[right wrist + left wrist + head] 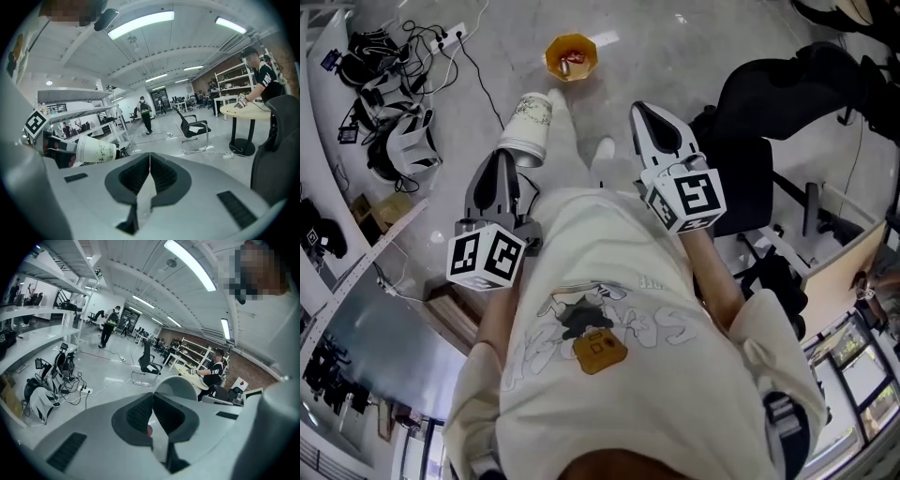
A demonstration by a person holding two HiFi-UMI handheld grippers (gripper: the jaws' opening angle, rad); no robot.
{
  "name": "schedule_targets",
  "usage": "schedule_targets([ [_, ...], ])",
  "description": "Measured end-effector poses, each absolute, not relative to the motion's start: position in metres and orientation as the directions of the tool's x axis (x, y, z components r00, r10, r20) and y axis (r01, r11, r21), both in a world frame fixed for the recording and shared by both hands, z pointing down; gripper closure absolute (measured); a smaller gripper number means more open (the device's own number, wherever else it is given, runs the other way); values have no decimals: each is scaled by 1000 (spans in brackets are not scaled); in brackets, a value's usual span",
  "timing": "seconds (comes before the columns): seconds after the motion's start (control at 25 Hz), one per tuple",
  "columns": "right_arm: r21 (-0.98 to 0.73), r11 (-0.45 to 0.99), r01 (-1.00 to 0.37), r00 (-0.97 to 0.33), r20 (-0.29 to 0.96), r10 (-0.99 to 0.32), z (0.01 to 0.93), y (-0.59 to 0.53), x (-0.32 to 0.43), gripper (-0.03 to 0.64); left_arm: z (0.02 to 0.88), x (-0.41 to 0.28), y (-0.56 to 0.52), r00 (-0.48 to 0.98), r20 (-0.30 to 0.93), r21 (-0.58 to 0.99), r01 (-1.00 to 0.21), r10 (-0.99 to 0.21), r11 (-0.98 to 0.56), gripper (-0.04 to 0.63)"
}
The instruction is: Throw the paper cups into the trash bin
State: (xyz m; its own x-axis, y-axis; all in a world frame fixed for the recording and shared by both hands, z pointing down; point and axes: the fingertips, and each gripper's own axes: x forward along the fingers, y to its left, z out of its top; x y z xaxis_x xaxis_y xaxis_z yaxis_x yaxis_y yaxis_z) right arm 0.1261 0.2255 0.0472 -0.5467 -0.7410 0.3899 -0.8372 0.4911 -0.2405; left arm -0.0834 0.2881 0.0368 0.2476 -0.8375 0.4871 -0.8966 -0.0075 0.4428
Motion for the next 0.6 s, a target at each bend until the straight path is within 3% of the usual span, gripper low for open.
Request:
schedule_targets([
  [0.36,-117,539,-834,-538,390,-748,66,97,62,609,76,-143,161,268,512,463,-886,-816,0,575],
  [0.6,-61,623,-780,-583,433,-687,111,35,39,610,131,-144,102,283,578,476,-879,-766,35,575],
])
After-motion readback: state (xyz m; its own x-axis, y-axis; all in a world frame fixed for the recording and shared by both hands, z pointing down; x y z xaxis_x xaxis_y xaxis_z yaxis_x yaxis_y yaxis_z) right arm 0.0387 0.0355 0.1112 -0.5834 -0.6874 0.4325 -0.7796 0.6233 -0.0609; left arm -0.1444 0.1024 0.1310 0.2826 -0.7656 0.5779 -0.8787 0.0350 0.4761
